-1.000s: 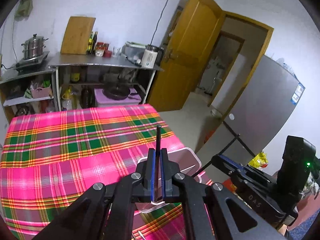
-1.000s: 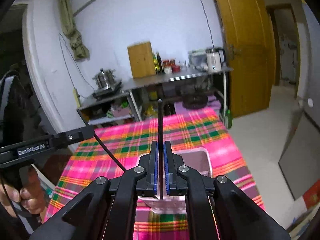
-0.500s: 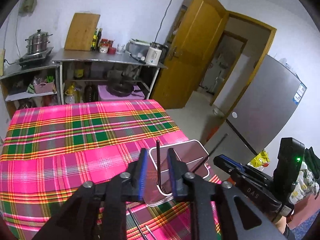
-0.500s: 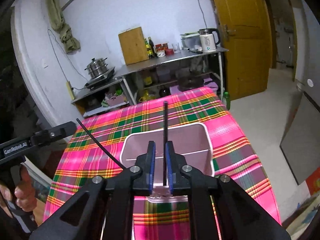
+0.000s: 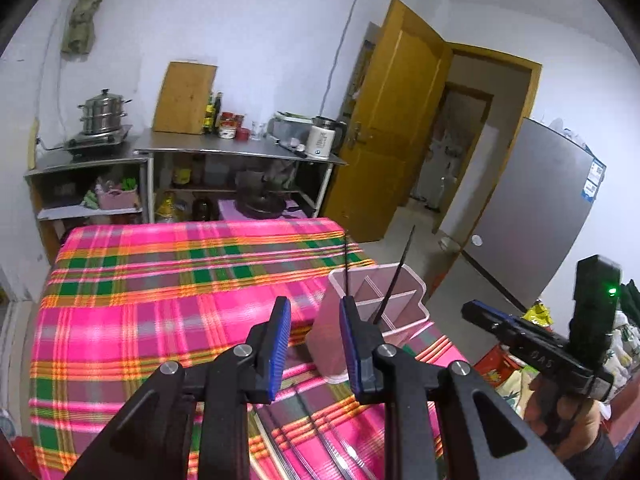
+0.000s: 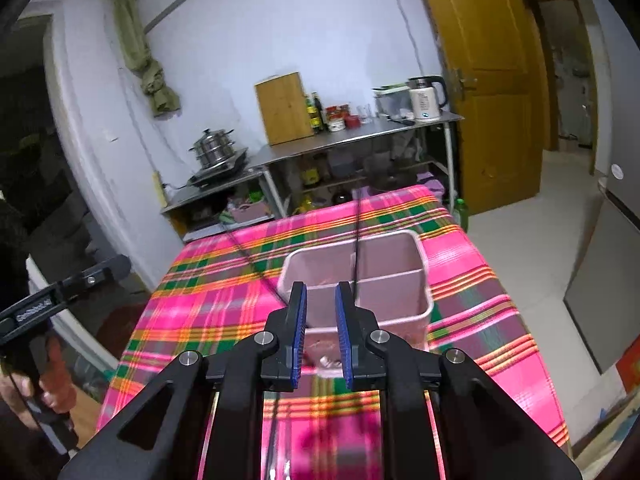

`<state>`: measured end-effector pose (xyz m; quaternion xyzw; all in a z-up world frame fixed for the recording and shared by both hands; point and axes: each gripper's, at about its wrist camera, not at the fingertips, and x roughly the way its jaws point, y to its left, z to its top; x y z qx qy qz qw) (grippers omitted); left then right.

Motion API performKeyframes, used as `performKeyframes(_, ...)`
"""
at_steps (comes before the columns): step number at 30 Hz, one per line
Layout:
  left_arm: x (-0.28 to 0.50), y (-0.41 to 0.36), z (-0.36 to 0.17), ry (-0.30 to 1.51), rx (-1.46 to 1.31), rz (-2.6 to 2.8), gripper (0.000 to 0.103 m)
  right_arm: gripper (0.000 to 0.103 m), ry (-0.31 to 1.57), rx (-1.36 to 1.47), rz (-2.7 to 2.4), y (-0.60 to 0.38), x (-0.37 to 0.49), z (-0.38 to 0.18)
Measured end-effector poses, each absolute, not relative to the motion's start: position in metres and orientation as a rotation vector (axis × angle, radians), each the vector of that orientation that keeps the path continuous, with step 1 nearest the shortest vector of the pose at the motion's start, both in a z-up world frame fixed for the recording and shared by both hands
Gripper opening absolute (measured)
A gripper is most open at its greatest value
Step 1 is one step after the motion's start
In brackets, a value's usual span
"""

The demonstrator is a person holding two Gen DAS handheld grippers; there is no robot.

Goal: Organize utensils
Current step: 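Move both open tools back down to the remaining chopsticks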

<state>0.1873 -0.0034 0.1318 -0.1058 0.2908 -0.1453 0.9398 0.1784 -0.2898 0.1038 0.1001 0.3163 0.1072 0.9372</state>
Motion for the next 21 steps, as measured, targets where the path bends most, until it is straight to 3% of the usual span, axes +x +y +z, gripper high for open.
performKeyframes(21, 0.151, 0.011, -0.015, 0.869, -0.281, -0.221, 0.025, 0.015, 0.870, 0.158, 0.350, -0.234, 0.150, 0.005)
